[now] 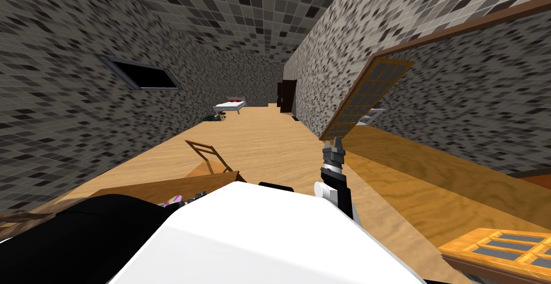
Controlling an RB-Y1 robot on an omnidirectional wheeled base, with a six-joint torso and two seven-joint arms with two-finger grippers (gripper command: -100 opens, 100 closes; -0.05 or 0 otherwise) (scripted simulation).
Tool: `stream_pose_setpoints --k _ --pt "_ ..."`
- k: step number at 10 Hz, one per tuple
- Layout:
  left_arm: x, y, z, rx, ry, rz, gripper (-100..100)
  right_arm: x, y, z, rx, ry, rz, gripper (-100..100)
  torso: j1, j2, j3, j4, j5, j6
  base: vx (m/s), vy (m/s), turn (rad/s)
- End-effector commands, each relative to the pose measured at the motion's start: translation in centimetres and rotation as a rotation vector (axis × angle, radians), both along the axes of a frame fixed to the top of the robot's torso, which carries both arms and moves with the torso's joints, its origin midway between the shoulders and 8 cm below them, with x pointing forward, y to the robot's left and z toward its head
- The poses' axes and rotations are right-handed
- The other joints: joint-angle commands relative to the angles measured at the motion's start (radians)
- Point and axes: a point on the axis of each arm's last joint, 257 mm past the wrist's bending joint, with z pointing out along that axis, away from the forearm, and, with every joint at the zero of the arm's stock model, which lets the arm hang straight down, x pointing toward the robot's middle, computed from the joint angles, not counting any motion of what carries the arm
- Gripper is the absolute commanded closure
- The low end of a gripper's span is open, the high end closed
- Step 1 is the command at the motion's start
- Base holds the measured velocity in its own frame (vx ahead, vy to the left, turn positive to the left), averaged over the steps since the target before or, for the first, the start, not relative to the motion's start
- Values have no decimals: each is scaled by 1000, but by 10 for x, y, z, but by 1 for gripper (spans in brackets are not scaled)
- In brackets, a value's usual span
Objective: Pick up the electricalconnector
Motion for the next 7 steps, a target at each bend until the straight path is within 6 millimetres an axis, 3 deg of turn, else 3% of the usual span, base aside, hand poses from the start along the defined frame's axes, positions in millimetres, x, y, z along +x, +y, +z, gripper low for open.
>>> stream_pose_setpoints --k 1,2,3,4,5,6,7 --pt "0 0 0 0 0 0 100 0 0 0 0 0 0 0 0 0 0 0 0 0 0 0 0" --pt "0 0 0 0 0 0 100 0 0 0 0 0 0 0 0 0 0 0 0 0 0 0 0" --pt "0 0 0 0 0 0 0 0 0 0 0 0 0 0 0 0 0 0 0 0 0 0 0" --pt "4 9 9 0 1 -1 100 0 0 0 0 0 0 0 0 0 0 0 0 0 -28 -32 13" --pt "6 14 16 -1 2 -2 100 0 0 0 0 0 0 0 -2 2 1 0 -1 0 -50 -61 17" --pt "7 10 9 3 1 -3 100 0 0 0 0 0 0 0 -4 3 2 1 -1 0 -22 -28 4" --pt "7 11 10 1 2 -2 0 0 0 0 0 0 0 0 -3 2 1 1 -1 0 -3 -5 2"
